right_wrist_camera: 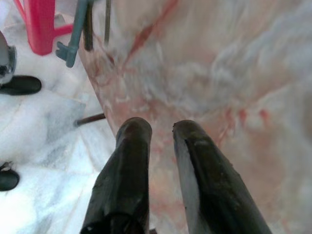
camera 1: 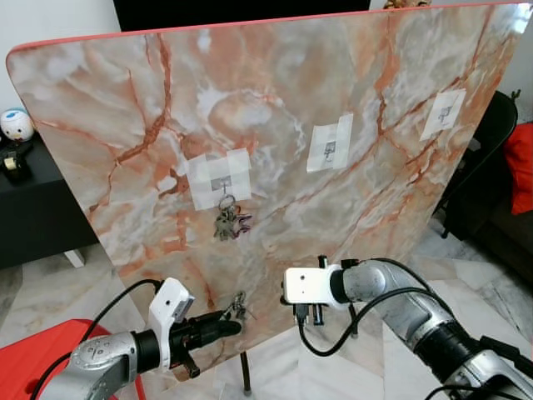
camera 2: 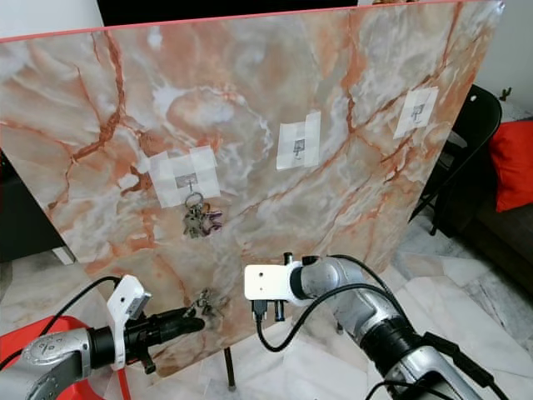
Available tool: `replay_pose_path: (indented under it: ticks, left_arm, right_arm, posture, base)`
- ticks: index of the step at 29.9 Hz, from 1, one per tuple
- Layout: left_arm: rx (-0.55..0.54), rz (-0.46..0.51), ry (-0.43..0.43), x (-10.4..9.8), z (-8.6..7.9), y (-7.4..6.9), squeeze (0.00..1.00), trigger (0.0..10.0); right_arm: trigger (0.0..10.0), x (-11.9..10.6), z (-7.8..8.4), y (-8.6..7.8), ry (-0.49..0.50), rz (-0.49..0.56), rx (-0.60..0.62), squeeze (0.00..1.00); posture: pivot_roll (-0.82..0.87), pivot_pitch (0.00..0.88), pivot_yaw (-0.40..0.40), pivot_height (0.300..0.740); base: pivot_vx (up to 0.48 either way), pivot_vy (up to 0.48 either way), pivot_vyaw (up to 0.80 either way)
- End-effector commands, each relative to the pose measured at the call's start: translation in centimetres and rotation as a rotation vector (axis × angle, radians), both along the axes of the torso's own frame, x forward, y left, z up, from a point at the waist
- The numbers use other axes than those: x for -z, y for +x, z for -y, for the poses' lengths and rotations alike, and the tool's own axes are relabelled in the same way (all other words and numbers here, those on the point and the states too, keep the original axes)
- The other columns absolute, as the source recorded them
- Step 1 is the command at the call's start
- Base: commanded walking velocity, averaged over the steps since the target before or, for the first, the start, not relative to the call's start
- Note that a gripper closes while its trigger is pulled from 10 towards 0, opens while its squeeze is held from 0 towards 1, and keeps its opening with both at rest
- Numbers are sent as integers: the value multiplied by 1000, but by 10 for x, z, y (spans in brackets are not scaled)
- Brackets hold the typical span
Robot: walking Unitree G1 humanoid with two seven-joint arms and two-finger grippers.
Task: Hang keys on a hook
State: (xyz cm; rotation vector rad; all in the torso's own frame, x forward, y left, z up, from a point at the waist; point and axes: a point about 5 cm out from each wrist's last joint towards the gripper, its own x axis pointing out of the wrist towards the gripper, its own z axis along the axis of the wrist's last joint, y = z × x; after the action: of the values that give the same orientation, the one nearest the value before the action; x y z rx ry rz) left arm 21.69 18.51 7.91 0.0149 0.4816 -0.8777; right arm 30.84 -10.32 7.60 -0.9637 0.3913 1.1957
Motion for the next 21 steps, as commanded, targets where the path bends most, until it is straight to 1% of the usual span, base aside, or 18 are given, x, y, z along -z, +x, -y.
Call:
replay_pose_path:
  ticks: [1,3,4,5,6,7,8,9,10,11,12,13,16,17,19,21]
  left_arm:
    - [-5,4,111,10,-5,-1,0,0]
    - [-5,-1,226,21,-12,-2,0,0]
    - [9,-10,330,30,-18,-5,0,0]
    - [9,-10,330,30,-18,-5,0,0]
    - [34,-18,424,37,-24,-9,0,0]
    - [34,-18,424,37,-24,-9,0,0]
    - [43,-26,489,42,-29,-13,0,0]
    - [51,-52,588,53,-39,-19,0,4078]
    - [51,-52,588,53,-39,-19,0,4078]
    - [59,-65,629,57,-43,-22,0,4078]
    - [82,-85,737,68,-53,-29,0,10000]
    - [90,-97,787,73,-59,-33,0,10000]
    - [109,-111,890,84,-69,-40,0,10000]
    - [101,-132,970,90,-77,-45,0,10000]
    - [111,-127,1085,96,-86,-48,0,10000]
    - [41,-116,1181,102,-96,-48,0,10000]
  right_arm:
    - [10000,8,6,1,-20,-2,42,0]
    - [10000,21,13,-1,-43,-20,89,0]
    - [10000,30,17,-3,-55,-37,123,0]
    - [10000,30,17,-3,-55,-37,123,0]
    - [10000,39,21,-7,-63,-58,155,0]
    - [10000,39,21,-7,-63,-58,155,0]
    - [10000,48,24,-11,-65,-80,181,0]
    - [10000,63,29,-19,-66,-119,245,0]
    - [10000,63,29,-19,-66,-119,245,0]
    - [10000,69,31,-22,-68,-132,275,0]
    - [10000,84,38,-30,-96,-148,344,0]
    - [10000,90,41,-34,-113,-153,384,0]
    - [10000,102,47,-42,-142,-163,455,0]
    - [10000,109,50,-49,-161,-170,488,0]
    - [10000,115,51,-54,-155,-186,534,0]
    - [10000,122,53,-62,-167,-194,575,0]
  posture:
    - [59,0,-63,728]
    - [62,0,-62,728]
    - [63,0,-62,728]
    - [63,0,-62,728]
    - [64,0,-60,728]
    - [64,0,-60,728]
    - [64,0,-60,728]
    - [67,1,-59,728]
    - [67,1,-59,728]
    - [67,1,-59,728]
    - [71,4,-55,728]
    - [71,6,-53,728]
    - [72,6,-51,728]
    - [75,8,-49,728]
    - [72,7,-46,728]
    - [71,9,-43,728]
  base:
    - [0,0,0]
    - [0,0,0]
    - [0,0,0]
    - [0,0,0]
    - [0,0,0]
    - [0,0,0]
    - [0,0,0]
    - [0,0,0]
    - [0,0,0]
    - [0,0,0]
    - [0,0,0]
    - [0,0,0]
    - [0,0,0]
    - [0,0,0]
    - [0,0,0]
    - [0,0,0]
